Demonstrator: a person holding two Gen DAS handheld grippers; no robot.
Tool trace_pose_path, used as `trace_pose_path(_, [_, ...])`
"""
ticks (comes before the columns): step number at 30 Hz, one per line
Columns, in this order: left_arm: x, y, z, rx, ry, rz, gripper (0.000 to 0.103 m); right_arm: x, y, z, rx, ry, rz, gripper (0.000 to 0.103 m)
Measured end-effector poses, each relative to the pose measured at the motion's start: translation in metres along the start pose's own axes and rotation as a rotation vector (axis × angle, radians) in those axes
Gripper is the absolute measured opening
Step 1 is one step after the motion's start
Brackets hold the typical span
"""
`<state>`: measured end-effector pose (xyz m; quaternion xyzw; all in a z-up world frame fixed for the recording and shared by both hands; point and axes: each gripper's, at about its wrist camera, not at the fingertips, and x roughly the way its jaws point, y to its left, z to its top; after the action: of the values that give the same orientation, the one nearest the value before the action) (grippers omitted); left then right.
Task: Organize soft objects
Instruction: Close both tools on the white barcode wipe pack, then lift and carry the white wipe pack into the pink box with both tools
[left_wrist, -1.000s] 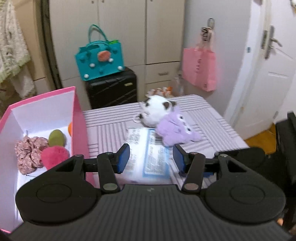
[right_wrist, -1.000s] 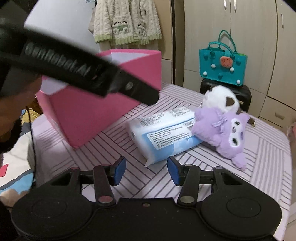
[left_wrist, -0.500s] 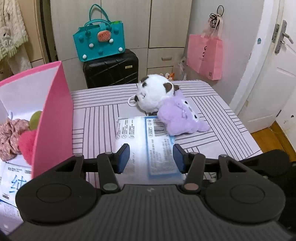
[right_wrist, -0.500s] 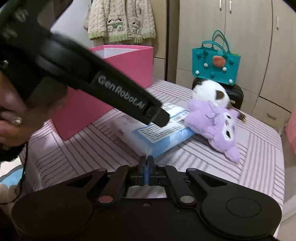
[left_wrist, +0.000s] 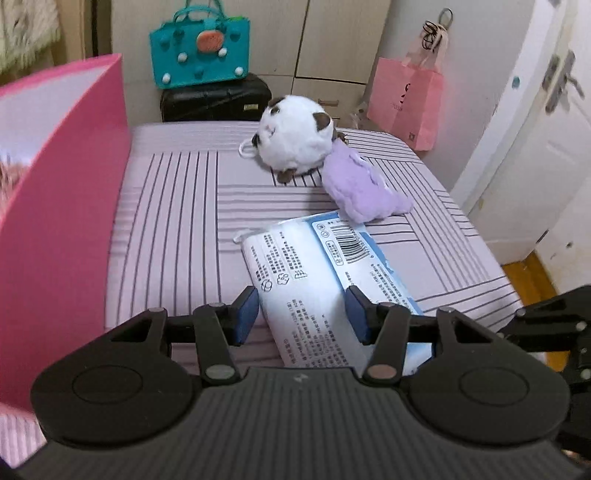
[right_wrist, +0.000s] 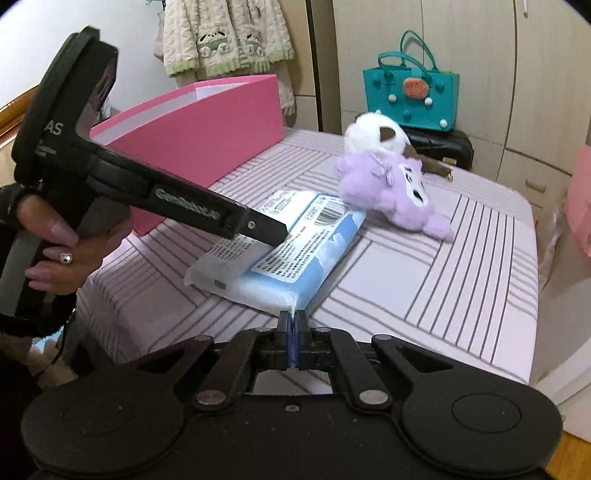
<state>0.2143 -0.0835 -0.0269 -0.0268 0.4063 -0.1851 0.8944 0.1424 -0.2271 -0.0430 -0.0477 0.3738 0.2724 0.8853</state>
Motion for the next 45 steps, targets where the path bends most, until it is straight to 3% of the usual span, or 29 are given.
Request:
trace_pose_path(2, [-0.001, -0.001, -0.003, 0.001, 0.002, 0.004, 0.052, 0.001, -0.003, -0.001, 0.017, 0.009, 0.026, 0.010])
trace_pose_path(5, [-0.003, -0.002, -0.004, 0.005, 0.002, 0.019, 0.053, -0.003, -0.007, 0.000, 0.034, 0.003, 0.079, 0.012])
trace_pose_path(7, [-0.005, 0.002, -0.005, -0.021, 0.010, 0.007, 0.053, -0.006, -0.013, 0.002, 0.077, -0.004, 0.110, 0.026])
trace_pose_path(10, [-0.004, 0.014, -0.005, -0.116, 0.027, -0.039, 0.051, -0.006, -0.026, 0.006, 0.159, -0.016, 0.139, 0.034])
trace_pose_path(22, [-0.004, 0.008, -0.007, -0.094, 0.014, -0.007, 0.051, 0.025, -0.042, 0.019, 0.267, -0.052, 0.106, 0.039])
trace_pose_path(24, [-0.004, 0.010, -0.008, -0.106, 0.009, -0.021, 0.048, 0.028, -0.042, 0.019, 0.280, -0.046, 0.110, 0.039])
trace_pose_path(25, [-0.004, 0.013, -0.009, -0.129, 0.009, -0.045, 0.036, 0.029, -0.042, 0.018, 0.290, -0.045, 0.119, 0.039])
trace_pose_path(28, [-0.004, 0.020, -0.012, -0.195, -0.003, -0.078, 0.031, 0.032, -0.045, 0.014, 0.332, -0.048, 0.190, 0.042])
trace_pose_path(33, [-0.003, 0.021, -0.014, -0.192, -0.018, -0.086, 0.032, 0.032, -0.049, 0.010, 0.371, -0.065, 0.181, 0.033])
trace_pose_path(39, [-0.002, 0.019, -0.010, -0.164, -0.003, -0.085, 0.033, 0.032, -0.043, 0.012, 0.395, -0.066, 0.118, 0.031])
trace_pose_path(45, [-0.001, 0.018, -0.014, -0.133, -0.027, -0.101, 0.033, 0.032, -0.020, 0.007, 0.442, -0.125, 0.006, 0.036])
